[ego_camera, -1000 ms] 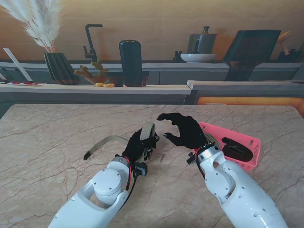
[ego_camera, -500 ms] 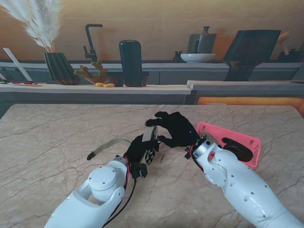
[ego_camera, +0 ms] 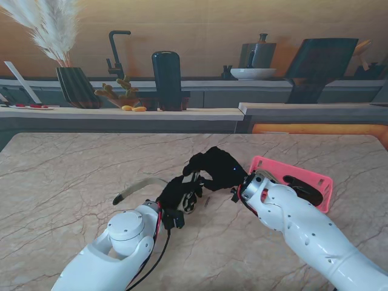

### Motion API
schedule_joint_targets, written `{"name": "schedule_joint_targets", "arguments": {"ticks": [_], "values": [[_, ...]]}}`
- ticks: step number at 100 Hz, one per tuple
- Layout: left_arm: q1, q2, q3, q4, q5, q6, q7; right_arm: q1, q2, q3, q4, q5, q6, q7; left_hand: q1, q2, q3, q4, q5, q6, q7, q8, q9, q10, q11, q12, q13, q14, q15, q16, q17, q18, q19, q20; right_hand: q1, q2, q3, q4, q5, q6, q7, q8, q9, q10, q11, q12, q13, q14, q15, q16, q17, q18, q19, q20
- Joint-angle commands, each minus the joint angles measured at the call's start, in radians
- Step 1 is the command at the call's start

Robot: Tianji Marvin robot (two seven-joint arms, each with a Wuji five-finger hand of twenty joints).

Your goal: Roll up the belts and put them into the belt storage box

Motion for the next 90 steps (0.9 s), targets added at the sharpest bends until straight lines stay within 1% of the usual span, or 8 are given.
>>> {"name": "schedule_joint_targets", "arguments": {"ticks": [1, 11, 20, 24, 30, 36, 41, 90], "values": [[0.008, -0.01, 0.003, -0.024, -0.01, 0.002, 0.0, 0.012, -0.01, -0.02, 0.005, -0.009, -0.022, 0.007, 0.017, -0.042, -0.02, -0.03, 0.031, -0.017, -0.02, -0.023, -0.008, 0.028, -0.018, -0.006, 0.038, -0.032, 0.068, 0.037, 0.061, -0.134, 0.292, 0.127, -0.009, -0.002, -0.067, -0.08, 0.089, -0.038, 0.114, -0.023, 0.073, -0.03, 0.002, 0.014, 0.038, -0.021, 0.012, 0.017, 0.01, -0.025, 0.03, -0.011], [0.012, -0.012, 0.001, -0.026, -0.015, -0.002, 0.009, 0.035, -0.009, -0.052, 0.027, -0.015, -0.033, 0.0, -0.016, -0.024, -0.021, -0.022, 0.031, -0.016, -0.063, -0.044, -0.038, 0.032, -0.022, -0.022, 0.036, -0.016, 0.042, 0.033, 0.058, -0.107, 0.267, 0.118, 0.009, 0.047, -0.105, -0.083, 0.307, -0.017, 0.191, -0.088, 0.335, -0.055, 0.037, 0.025, 0.122, -0.026, 0.054, 0.046, 0.039, -0.011, 0.051, -0.002], [0.016, -0.015, 0.003, -0.025, 0.003, -0.032, 0.034, 0.032, -0.012, -0.051, 0.028, -0.005, -0.023, 0.006, -0.076, 0.028, -0.083, -0.004, 0.005, -0.024, -0.19, -0.133, -0.141, 0.045, -0.116, -0.127, -0.057, 0.099, -0.167, 0.069, 0.02, 0.115, 0.032, -0.011, 0.021, 0.05, -0.102, -0.086, 0.363, 0.023, 0.202, -0.109, 0.415, -0.057, 0.045, 0.036, 0.15, -0.023, 0.092, 0.072, 0.042, 0.007, 0.057, 0.002], [0.016, -0.015, 0.005, -0.02, 0.018, -0.057, 0.042, 0.023, -0.015, -0.041, 0.022, 0.006, -0.005, 0.013, -0.085, 0.038, -0.118, -0.003, -0.017, -0.03, -0.259, -0.184, -0.203, 0.044, -0.201, -0.179, -0.189, 0.168, -0.287, 0.094, -0.105, 0.205, -0.131, -0.062, 0.027, 0.048, -0.095, -0.088, 0.371, 0.046, 0.203, -0.111, 0.42, -0.051, 0.05, 0.042, 0.15, -0.015, 0.106, 0.082, 0.039, 0.015, 0.06, 0.003], [0.018, -0.012, 0.006, -0.015, 0.044, -0.086, 0.043, -0.001, -0.017, -0.017, 0.003, 0.019, 0.035, 0.025, -0.108, 0.094, -0.229, 0.003, -0.071, -0.042, -0.372, -0.263, -0.323, 0.043, -0.351, -0.284, -0.426, 0.239, -0.533, 0.065, -0.424, 0.253, -0.4, 0.0, 0.032, 0.047, -0.087, -0.088, 0.374, 0.066, 0.204, -0.109, 0.42, -0.041, 0.06, 0.048, 0.148, -0.005, 0.121, 0.091, 0.038, 0.024, 0.066, 0.005], [0.018, -0.01, 0.007, -0.009, 0.075, -0.117, 0.047, -0.027, -0.02, 0.01, -0.018, 0.033, 0.075, 0.034, -0.11, 0.115, -0.292, 0.01, -0.093, -0.049, -0.441, -0.302, -0.4, 0.035, -0.451, -0.357, -0.589, 0.243, -0.705, -0.036, -0.67, 0.259, -0.568, 0.005, 0.041, 0.048, -0.081, -0.085, 0.374, 0.092, 0.203, -0.103, 0.413, -0.026, 0.074, 0.054, 0.142, 0.01, 0.14, 0.101, 0.031, 0.034, 0.073, 0.006], [0.018, -0.011, 0.009, -0.006, 0.103, -0.137, 0.064, -0.044, -0.021, 0.029, -0.034, 0.037, 0.111, 0.035, -0.127, 0.131, -0.317, 0.011, -0.104, -0.056, -0.462, -0.311, -0.439, 0.034, -0.495, -0.395, -0.652, 0.242, -0.772, -0.091, -0.737, 0.262, -0.624, 0.0, 0.049, 0.049, -0.08, -0.08, 0.375, 0.113, 0.202, -0.099, 0.407, -0.014, 0.088, 0.057, 0.136, 0.021, 0.157, 0.109, 0.027, 0.041, 0.083, 0.007], [0.019, -0.013, -0.003, 0.018, 0.21, -0.217, 0.13, -0.14, -0.065, 0.145, -0.124, 0.142, 0.364, -0.008, -0.145, 0.143, -0.383, 0.019, -0.129, -0.09, -0.521, -0.332, -0.537, 0.025, -0.605, -0.5, -0.813, 0.178, -0.974, -0.254, -0.877, 0.144, -0.84, -0.12, 0.077, 0.075, -0.088, -0.056, 0.355, 0.175, 0.187, -0.043, 0.359, 0.027, 0.164, 0.065, 0.104, 0.058, 0.24, 0.126, 0.01, 0.065, 0.149, -0.009]]}}
